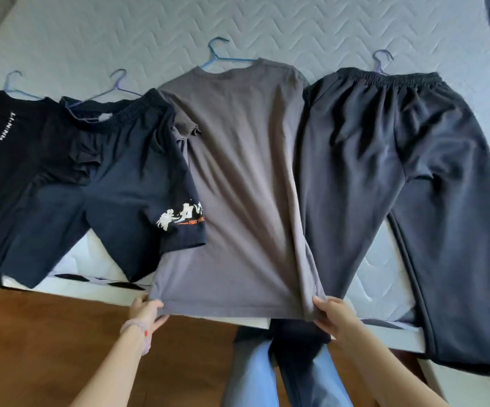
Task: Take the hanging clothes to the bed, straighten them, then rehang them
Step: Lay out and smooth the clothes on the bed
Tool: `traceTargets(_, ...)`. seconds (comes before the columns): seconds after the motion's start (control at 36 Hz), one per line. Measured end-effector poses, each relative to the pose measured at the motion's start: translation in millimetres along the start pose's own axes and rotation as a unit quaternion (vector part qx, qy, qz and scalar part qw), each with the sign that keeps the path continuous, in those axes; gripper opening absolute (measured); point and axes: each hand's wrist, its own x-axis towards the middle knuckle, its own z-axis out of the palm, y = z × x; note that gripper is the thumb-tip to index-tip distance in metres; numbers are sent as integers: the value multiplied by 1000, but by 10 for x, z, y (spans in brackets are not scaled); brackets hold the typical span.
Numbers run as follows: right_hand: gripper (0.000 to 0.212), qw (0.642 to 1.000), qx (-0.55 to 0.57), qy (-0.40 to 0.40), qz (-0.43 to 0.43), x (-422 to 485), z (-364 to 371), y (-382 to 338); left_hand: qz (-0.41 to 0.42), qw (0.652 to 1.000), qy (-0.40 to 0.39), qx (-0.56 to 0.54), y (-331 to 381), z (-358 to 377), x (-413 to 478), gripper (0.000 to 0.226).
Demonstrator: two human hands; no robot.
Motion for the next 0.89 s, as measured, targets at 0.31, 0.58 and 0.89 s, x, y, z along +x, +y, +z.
traceTargets(0.31, 58, 911, -343, 72, -216, -81, 434, -591, -50, 977, -79, 190, 268, 152, 172, 76)
traceTargets(0.58, 22, 942, -226, 144, -203, -1, 443, -709, -97, 982, -159, 22, 517, 71, 307, 53)
traceTargets(0.89, 29, 926, -208, 190, -253, -289, -294, -1157, 36, 972, -215, 83, 756, 438, -459, 62)
